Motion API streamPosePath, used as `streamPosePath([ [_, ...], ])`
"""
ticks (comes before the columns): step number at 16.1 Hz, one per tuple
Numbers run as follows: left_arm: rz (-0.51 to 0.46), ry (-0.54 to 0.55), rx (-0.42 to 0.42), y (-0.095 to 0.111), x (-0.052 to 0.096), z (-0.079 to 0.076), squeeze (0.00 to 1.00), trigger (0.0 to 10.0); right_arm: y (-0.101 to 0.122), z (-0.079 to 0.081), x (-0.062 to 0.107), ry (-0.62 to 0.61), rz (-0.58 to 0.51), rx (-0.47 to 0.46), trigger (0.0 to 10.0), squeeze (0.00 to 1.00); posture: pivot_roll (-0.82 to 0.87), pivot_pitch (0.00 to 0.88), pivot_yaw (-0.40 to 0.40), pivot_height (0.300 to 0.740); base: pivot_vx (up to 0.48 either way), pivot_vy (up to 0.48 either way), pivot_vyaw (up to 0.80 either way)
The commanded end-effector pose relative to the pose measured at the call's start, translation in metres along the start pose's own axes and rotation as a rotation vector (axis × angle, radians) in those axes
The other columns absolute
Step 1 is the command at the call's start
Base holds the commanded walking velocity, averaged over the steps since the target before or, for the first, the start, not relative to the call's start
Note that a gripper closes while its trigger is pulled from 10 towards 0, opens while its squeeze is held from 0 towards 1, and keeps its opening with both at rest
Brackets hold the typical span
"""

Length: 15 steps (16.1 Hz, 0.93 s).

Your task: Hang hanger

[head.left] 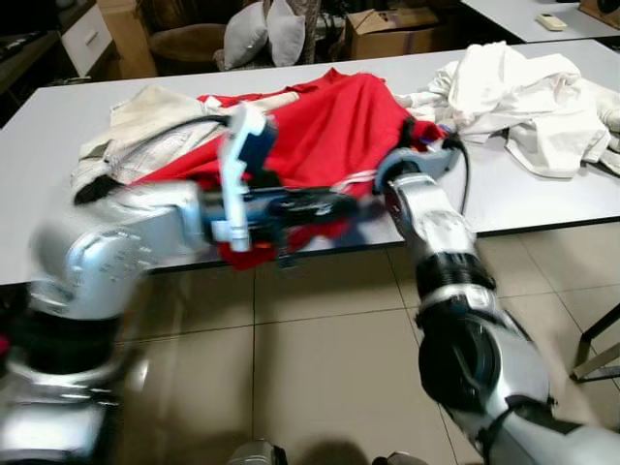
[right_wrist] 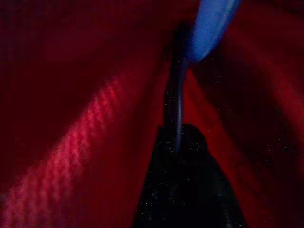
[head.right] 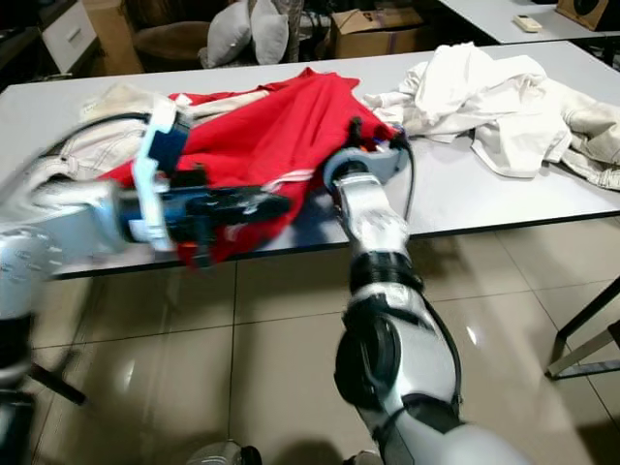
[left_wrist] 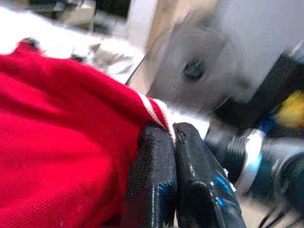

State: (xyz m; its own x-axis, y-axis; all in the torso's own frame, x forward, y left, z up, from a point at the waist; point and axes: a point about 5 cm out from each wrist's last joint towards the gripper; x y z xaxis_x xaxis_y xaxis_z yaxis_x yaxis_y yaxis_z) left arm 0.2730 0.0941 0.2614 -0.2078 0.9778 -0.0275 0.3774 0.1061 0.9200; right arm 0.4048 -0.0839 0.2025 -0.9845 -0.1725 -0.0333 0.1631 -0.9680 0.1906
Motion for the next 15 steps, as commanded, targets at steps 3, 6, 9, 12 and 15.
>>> streamPosePath([
  [3,-0.107,0.054,-0.055,0.011,-0.026,0.0,0.0,0.0,-0.018,0.012,-0.005,-0.01,0.031,0.013,10.0,0.0,-0.05,0.0,0.096,0.74,0.0,0.0,0.0],
  [6,0.155,0.49,-0.407,-0.019,-0.01,0.043,0.0,0.0,-0.007,0.026,-0.005,0.056,0.03,-0.025,10.0,0.0,-0.08,0.004,0.114,0.74,0.0,0.0,0.0],
  [9,0.26,0.679,-0.629,-0.032,0.009,0.057,0.0,0.0,0.009,0.023,-0.002,0.042,-0.006,-0.007,10.0,0.0,-0.1,0.019,0.123,0.74,0.0,0.0,0.0],
  [12,0.36,0.605,-0.642,-0.073,0.002,0.052,0.0,0.0,0.016,0.027,0.001,0.053,-0.011,-0.024,10.0,0.0,-0.11,0.028,0.116,0.74,0.0,0.0,0.0],
  [15,0.464,0.582,-0.618,-0.119,0.002,0.06,1.0,10.0,0.021,0.043,0.001,0.099,-0.011,0.005,10.0,0.0,-0.12,0.036,0.112,0.74,0.0,0.0,0.0],
])
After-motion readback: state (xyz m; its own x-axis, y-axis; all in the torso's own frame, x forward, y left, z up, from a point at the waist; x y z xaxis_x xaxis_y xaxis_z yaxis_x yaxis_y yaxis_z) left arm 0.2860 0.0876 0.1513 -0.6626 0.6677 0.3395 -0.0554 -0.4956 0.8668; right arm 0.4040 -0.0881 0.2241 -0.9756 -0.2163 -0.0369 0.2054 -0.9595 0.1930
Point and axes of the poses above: a point about 5 cm out from each wrist's last joint towards the gripper, its own x axis pointing back from the gripper into the wrist, its own y axis along the axis of the wrist's last joint, z = x × y, and after that the axes turned 8 degrees about x, right-handed
